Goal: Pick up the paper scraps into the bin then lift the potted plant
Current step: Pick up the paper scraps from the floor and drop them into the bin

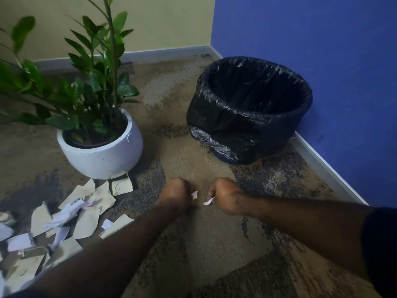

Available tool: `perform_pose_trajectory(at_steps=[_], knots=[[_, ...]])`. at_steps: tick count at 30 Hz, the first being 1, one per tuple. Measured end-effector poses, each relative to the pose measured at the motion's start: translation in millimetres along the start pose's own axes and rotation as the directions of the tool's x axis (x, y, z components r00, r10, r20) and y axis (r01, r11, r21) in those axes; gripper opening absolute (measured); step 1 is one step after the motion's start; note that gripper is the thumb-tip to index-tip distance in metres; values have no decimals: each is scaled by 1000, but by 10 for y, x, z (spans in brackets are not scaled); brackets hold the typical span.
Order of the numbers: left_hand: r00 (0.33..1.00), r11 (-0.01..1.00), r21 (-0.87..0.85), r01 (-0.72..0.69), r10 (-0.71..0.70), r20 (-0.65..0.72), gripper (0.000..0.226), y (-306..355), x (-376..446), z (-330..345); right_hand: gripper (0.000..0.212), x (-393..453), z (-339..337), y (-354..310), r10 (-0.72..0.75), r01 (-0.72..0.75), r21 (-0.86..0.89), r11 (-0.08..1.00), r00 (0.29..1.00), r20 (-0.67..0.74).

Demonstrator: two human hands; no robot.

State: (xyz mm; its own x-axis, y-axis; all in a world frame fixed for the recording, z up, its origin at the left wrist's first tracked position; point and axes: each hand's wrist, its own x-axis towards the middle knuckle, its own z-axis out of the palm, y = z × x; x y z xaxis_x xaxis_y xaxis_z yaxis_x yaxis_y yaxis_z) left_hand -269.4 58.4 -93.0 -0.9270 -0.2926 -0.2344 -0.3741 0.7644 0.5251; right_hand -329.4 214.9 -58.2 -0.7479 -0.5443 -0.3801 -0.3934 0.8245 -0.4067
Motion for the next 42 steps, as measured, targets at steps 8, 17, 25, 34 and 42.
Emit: perform_pose_trajectory(at_steps=[8, 17, 25, 34, 42], knots=[[1000, 991, -134, 15, -17, -16, 13, -222, -193, -328, 18, -153, -173, -337, -83, 91, 111, 990, 994, -75], [963, 881, -473, -31, -101, -250, 11, 36, -241, -958, 15, -246, -840, -786, -192, 259, 189, 947, 930, -313], [936, 763, -611, -211, -22, -351, 9, 436, -314, -1398, 13, -344, -1527, -787, -213, 400, 304, 865, 839, -500], [925, 725, -624, -292, 48, -376, 14, 826, -437, -1597, 19, -97, -2122, -324, 124, 332, 447, 831, 673, -730], [936, 717, -635, -287, 70, -344, 6, 1151, -456, -1747, 42, -90, -2130, 96, 234, 180, 485, 856, 702, -673]])
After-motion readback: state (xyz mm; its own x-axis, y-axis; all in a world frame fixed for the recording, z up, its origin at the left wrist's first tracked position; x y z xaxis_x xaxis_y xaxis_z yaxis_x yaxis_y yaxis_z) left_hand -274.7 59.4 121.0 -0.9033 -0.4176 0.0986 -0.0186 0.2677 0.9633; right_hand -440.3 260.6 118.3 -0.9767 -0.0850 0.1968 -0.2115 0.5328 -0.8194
